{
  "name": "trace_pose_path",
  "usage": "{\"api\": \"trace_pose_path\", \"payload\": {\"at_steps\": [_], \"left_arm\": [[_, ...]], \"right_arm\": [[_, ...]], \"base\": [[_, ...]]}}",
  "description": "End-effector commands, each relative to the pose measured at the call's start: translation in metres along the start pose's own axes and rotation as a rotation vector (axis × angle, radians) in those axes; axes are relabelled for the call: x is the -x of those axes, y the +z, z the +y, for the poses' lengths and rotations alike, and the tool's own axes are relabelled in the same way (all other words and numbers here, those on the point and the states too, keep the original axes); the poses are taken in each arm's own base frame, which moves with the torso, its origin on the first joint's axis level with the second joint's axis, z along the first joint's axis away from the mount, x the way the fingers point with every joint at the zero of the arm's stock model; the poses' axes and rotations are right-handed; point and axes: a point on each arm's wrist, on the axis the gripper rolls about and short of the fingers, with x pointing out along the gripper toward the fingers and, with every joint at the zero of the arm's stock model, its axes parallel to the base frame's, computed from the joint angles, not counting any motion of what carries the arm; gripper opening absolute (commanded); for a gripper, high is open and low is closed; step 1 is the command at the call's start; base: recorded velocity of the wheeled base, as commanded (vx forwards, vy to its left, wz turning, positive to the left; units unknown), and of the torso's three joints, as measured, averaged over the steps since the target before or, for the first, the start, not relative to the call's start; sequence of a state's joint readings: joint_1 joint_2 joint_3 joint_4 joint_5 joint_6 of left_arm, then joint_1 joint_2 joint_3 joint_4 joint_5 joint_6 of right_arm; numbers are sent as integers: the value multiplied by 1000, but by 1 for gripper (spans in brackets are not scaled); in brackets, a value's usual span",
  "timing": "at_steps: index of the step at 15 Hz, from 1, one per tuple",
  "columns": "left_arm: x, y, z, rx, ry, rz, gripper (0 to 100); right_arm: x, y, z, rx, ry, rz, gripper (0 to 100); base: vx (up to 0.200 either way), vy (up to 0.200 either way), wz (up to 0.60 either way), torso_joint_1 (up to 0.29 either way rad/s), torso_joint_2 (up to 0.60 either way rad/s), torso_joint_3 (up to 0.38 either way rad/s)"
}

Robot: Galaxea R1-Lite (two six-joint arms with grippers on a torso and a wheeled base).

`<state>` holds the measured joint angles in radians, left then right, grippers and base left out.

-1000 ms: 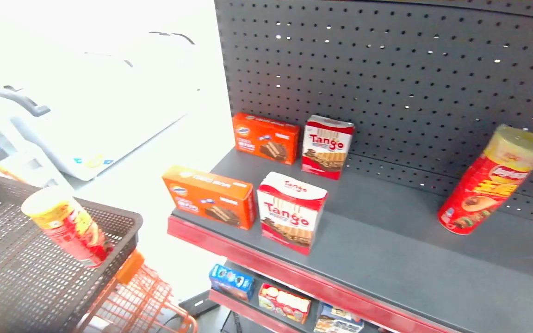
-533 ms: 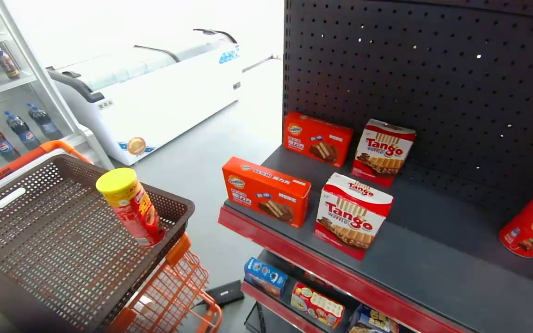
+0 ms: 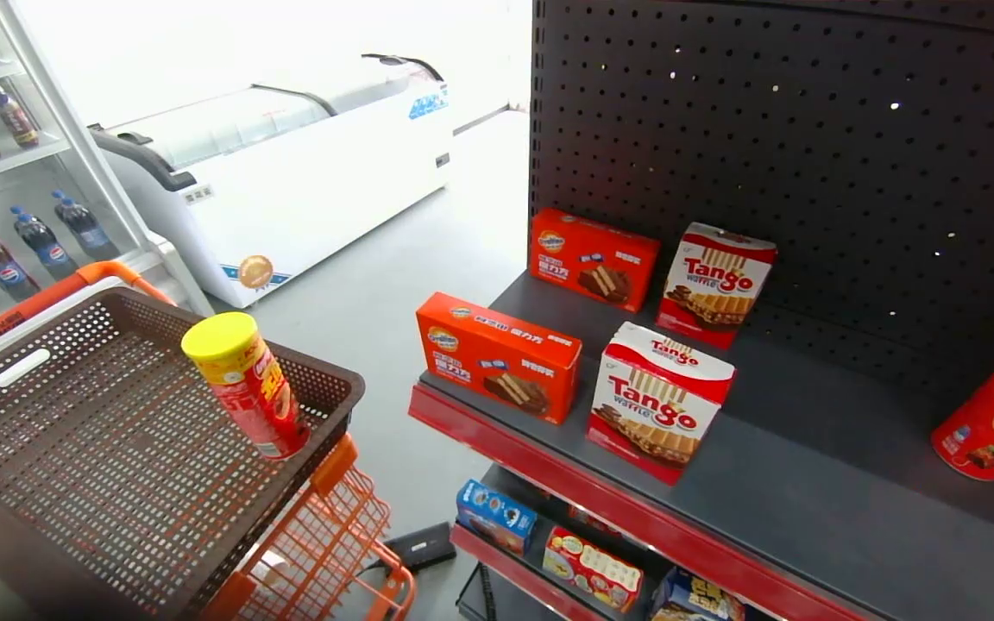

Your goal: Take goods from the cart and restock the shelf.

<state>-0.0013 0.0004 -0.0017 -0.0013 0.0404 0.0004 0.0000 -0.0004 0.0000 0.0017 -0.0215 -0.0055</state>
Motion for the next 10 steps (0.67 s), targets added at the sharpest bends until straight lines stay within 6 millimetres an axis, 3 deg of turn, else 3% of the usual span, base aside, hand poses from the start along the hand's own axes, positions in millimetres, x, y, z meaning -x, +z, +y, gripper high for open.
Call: {"api": "trace_pose_path", "payload": {"at_steps": [1,4,6,10], "left_arm": [[0,0,0,-1,4,-1,100],[1,20,1,-15,39,-8,100],[-22,69,0,-25,35,107,100],[-69,83,-4,15,5,255,100]], "right_arm": [[0,0,0,1,0,0,100],[0,0,0,1,0,0,100],[0,0,0,1,0,0,100],[0,0,0,1,0,0,100]], "base": [[0,0,0,0,0,0],[0,0,0,0,0,0],[0,0,0,0,0,0],[0,0,0,0,0,0]]}}
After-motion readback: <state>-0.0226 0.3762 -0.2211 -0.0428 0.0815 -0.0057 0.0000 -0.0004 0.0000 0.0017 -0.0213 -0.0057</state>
